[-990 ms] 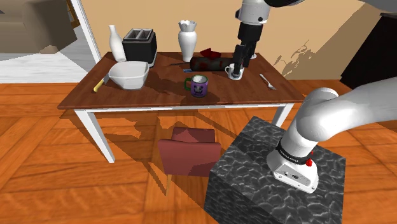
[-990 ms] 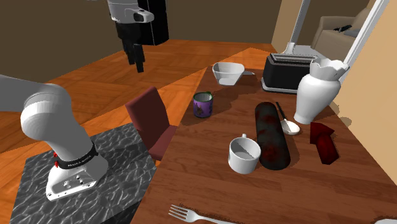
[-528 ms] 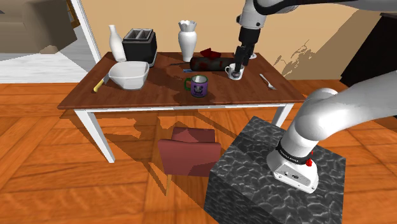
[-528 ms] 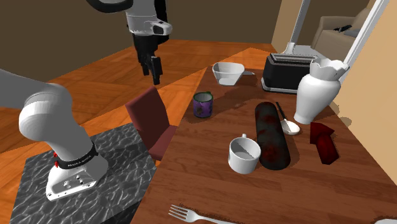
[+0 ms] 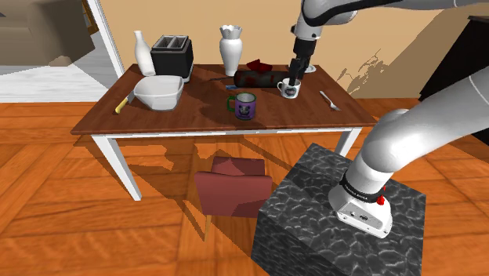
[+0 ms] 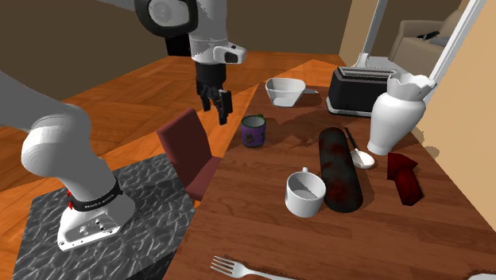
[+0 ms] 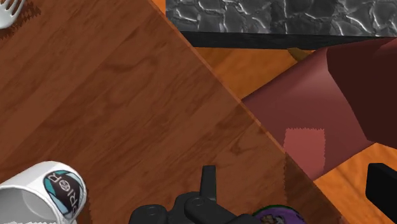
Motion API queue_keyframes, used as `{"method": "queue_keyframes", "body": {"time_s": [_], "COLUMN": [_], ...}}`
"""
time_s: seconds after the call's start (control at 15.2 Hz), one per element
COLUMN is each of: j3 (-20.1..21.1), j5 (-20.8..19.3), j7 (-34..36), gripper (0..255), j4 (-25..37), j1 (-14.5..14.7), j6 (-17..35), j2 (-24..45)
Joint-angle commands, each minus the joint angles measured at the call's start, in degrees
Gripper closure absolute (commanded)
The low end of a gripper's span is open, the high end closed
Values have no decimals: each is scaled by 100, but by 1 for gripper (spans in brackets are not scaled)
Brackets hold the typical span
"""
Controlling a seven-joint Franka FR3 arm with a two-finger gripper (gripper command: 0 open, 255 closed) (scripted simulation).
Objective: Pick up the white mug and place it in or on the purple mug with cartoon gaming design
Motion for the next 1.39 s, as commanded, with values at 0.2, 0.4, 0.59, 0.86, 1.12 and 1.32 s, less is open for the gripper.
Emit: {"method": "queue_keyframes", "body": {"time_s": [0.2, 0.4, 0.59, 0.86, 1.12, 1.32], "j3": [-547, -834, -1092, -1365, -1504, -1519], "j5": [-33, 74, 272, 670, 1161, 1528], "j7": [-694, -1109, -1551, -2170, -2774, -3170], "gripper": [0, 0, 0, 0, 0, 0], "j4": [424, 774, 1187, 1839, 2618, 3294], "j1": [-113, -152, -200, -319, -564, -835], "j6": [471, 688, 859, 994, 1002, 922], "j2": [871, 1443, 2053, 2922, 3839, 4541]}}
